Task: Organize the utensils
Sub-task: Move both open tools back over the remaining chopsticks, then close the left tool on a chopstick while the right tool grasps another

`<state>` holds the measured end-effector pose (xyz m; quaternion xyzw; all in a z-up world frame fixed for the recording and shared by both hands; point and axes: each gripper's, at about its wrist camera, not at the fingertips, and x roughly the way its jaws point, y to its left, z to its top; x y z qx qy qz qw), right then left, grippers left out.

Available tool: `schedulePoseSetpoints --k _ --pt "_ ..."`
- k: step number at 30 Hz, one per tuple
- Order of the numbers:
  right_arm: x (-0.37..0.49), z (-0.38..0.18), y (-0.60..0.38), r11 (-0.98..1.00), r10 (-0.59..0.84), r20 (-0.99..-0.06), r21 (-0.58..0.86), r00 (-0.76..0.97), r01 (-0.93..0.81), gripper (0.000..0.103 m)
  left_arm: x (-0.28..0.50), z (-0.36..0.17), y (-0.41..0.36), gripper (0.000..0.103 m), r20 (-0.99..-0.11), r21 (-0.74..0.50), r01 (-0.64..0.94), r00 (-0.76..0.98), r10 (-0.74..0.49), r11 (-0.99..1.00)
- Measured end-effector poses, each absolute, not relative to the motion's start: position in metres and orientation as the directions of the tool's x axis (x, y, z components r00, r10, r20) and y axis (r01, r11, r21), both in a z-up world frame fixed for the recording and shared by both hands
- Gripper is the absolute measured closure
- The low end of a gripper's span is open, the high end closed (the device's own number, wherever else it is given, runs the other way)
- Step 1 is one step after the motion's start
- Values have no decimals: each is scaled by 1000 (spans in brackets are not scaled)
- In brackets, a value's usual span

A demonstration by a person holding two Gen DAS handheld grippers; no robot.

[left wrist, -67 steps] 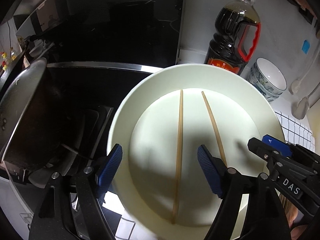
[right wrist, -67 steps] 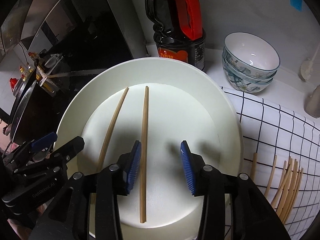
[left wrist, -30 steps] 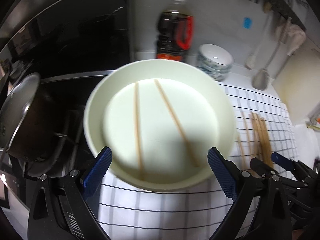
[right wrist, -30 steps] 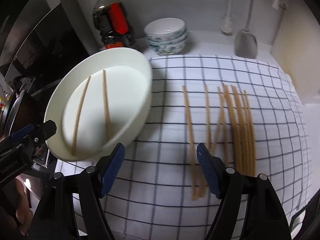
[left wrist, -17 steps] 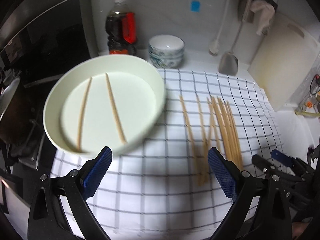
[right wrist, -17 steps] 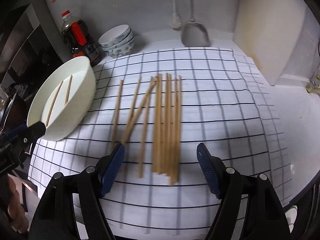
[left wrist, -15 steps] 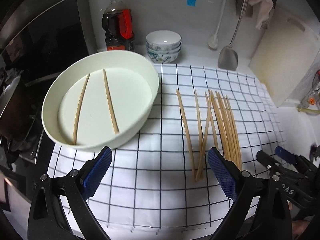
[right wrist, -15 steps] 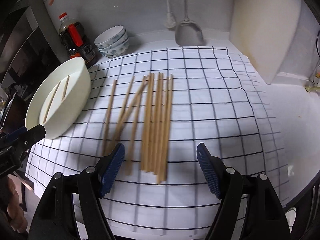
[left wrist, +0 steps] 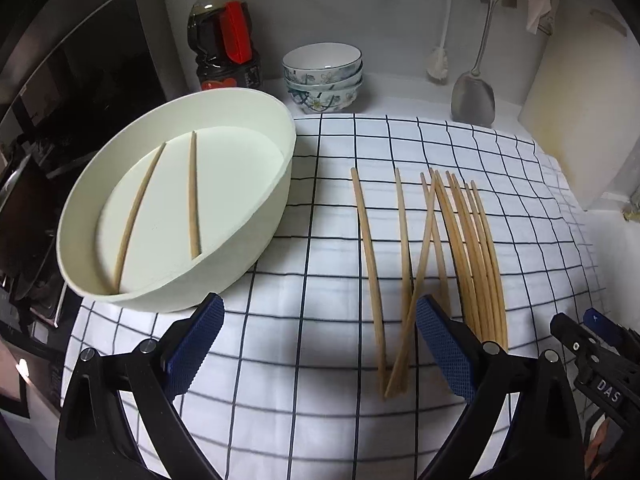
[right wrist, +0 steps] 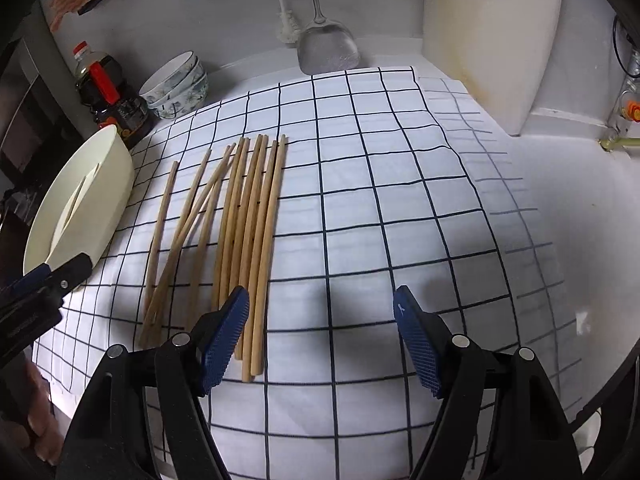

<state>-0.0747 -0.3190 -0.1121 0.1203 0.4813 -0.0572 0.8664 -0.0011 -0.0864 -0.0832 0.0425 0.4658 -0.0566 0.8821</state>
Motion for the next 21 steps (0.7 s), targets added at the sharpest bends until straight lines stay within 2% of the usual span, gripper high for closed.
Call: schedulePoseSetpoints --k 11,16,21 --pt "-45 -139 -316 970 46 -843 166 535 177 32 15 -117 -96 8 -822 16 39 569 -9 999" --pt "-33 -148 -316 972 45 -839 161 543 169 32 20 -128 -101 8 -825 54 39 564 23 998" --pt "-25 -151 -313 977 23 -839 134 544 166 32 19 -132 -100 8 -828 43 32 561 18 999"
